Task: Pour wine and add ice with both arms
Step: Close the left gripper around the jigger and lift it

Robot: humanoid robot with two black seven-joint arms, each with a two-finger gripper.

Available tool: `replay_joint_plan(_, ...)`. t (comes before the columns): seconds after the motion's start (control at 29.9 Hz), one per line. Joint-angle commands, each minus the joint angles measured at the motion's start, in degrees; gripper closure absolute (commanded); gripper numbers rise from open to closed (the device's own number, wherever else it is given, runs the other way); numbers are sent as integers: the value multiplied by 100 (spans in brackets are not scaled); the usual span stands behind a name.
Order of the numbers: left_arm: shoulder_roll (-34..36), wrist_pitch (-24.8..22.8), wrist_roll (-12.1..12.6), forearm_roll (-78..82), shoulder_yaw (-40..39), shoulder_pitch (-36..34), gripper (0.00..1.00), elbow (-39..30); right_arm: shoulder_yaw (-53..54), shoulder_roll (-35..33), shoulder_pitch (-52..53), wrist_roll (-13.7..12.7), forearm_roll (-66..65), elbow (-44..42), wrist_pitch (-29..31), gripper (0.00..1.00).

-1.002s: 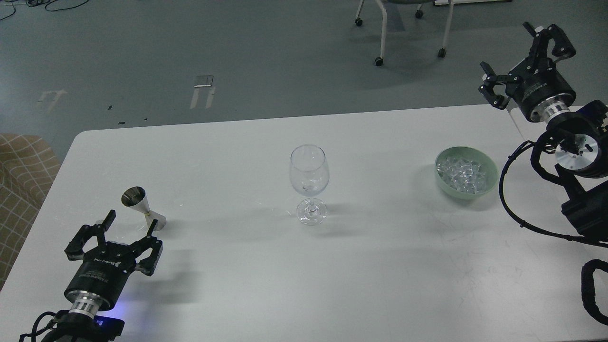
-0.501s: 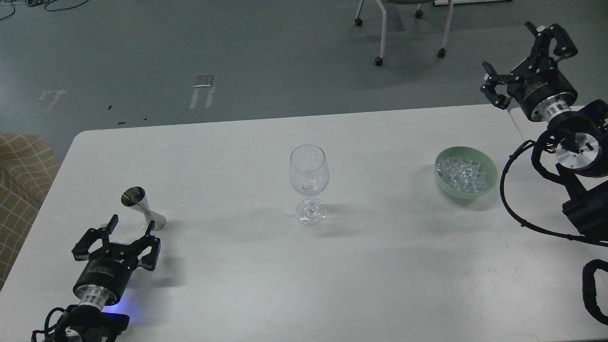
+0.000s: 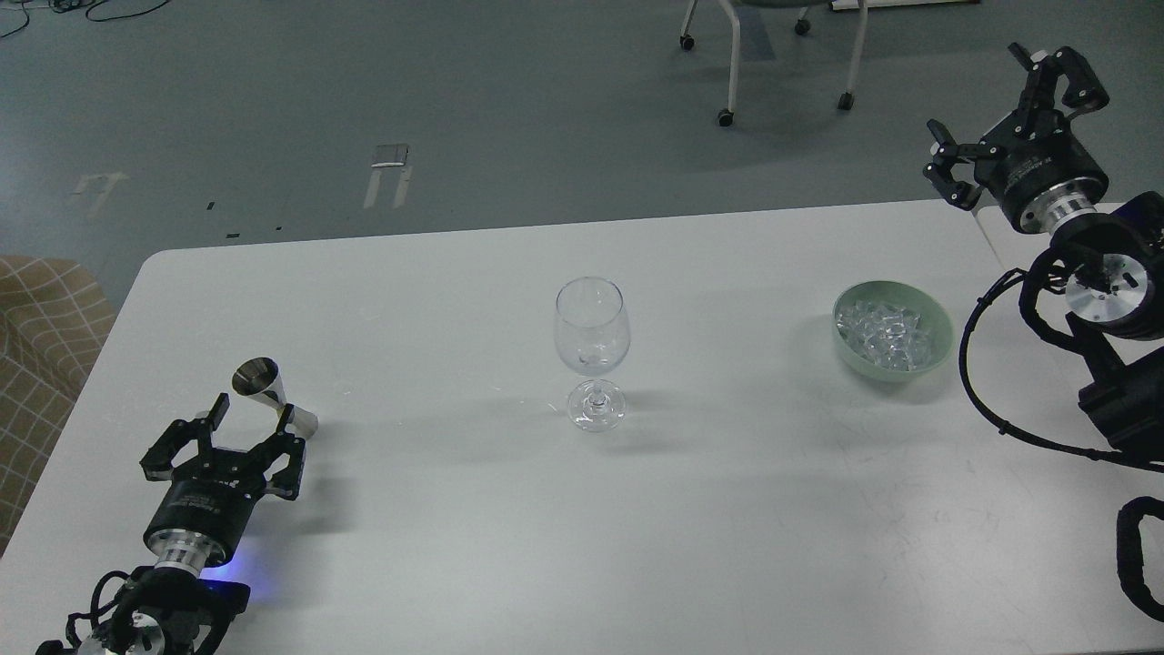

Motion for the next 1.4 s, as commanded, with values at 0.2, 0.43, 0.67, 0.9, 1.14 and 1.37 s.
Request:
replay_joint_plan(0.2, -23, 78, -37, -18, 37, -191, 23, 77, -11, -51, -3, -9, -5, -19, -3, 0)
replay_joint_plan(0.43, -32, 69, -28, -18, 37, -209, 28, 121, -11, -51, -3, -9, -5, -19, -3, 0)
replay_joint_plan(0.67, -120, 34, -37, -36, 37, -490, 34, 490, -20, -51, -11, 0, -5, -37, -38, 0)
replay_joint_plan(0.9, -129, 8, -20, -44, 37, -578, 43, 525, -20, -51, -20, -9, -14, -37, -38, 0)
replay_joint_plan(1.14, -164, -36, -20, -44, 37, -596, 59, 605, -29, -51, -20, -9, -14, -37, -47, 0)
replay_joint_plan(1.37, -199, -291, 24, -44, 19, -596, 68, 605, -29, -51, -29, 0, -14, -37, -47, 0)
